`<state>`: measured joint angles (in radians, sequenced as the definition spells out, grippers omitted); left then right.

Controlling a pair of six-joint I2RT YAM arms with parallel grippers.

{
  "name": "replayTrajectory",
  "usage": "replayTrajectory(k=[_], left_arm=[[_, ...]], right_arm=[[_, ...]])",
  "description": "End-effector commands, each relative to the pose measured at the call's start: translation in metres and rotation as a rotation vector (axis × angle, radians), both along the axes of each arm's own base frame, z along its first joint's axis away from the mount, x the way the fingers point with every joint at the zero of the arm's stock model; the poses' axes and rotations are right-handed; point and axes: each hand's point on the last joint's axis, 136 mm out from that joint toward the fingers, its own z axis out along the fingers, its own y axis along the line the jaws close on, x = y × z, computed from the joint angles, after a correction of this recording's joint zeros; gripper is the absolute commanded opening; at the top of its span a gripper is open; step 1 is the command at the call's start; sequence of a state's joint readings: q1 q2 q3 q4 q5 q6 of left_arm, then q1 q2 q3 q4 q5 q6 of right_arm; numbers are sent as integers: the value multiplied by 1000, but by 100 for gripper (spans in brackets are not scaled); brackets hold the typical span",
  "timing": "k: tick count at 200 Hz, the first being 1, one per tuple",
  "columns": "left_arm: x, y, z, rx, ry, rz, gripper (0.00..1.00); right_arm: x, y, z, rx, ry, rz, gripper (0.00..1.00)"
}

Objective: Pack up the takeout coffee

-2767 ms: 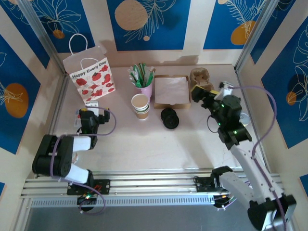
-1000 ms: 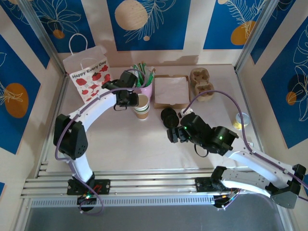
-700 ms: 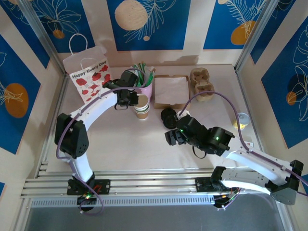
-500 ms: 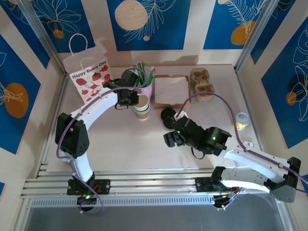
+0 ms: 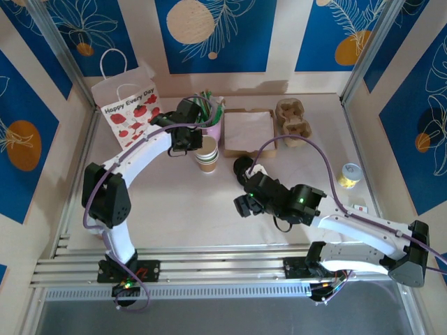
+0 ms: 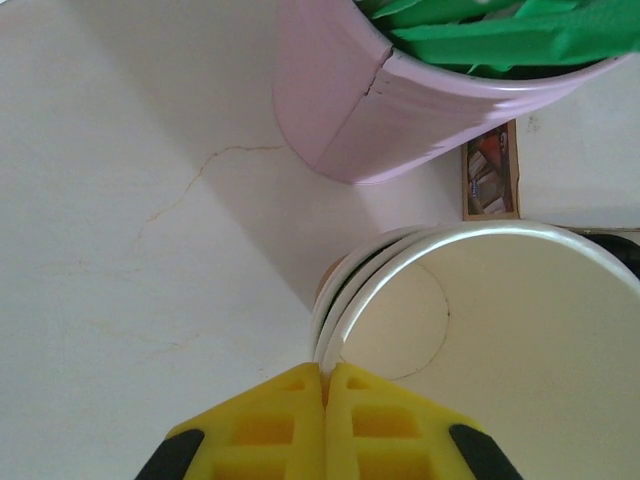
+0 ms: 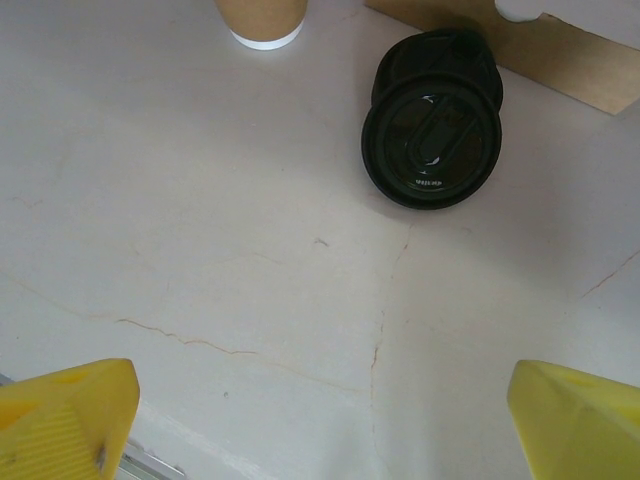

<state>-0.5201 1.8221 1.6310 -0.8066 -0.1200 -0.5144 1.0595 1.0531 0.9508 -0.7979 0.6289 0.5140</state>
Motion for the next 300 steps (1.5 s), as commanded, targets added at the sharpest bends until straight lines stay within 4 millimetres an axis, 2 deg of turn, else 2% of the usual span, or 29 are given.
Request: replayTrajectory(k=[1, 57, 106, 148, 177, 194, 205, 245, 264, 300], left_arm=[[-5, -3, 4, 11, 15, -20, 0], [-9, -2, 46, -99, -61, 46, 0], [-13, -6, 57, -186, -81, 83, 0], [-19, -8, 50, -231, -56, 96, 0], [-27, -6, 32, -255, -12, 114, 0], [-31, 5, 21, -245, 1, 146, 0], [-34, 3, 18, -304, 22, 155, 0], [-40, 2, 27, -368, 8, 158, 0], [-40, 6, 32, -376, -9, 167, 0], [-45, 7, 28, -390, -11, 170, 0]], right_arm=[[2, 2, 5, -5, -15, 5, 95], [3, 8, -7, -30, -5, 23, 95], [5, 13, -11, -38, -3, 41, 96], [11, 31, -6, 36, -60, 110, 98], [25, 56, 7, 287, 18, 90, 96], [38, 57, 9, 425, 104, -13, 93], [46, 58, 9, 511, 162, -80, 93], [74, 68, 9, 746, 303, -215, 92], [83, 74, 4, 777, 335, -257, 90], [98, 89, -13, 829, 402, -310, 87]])
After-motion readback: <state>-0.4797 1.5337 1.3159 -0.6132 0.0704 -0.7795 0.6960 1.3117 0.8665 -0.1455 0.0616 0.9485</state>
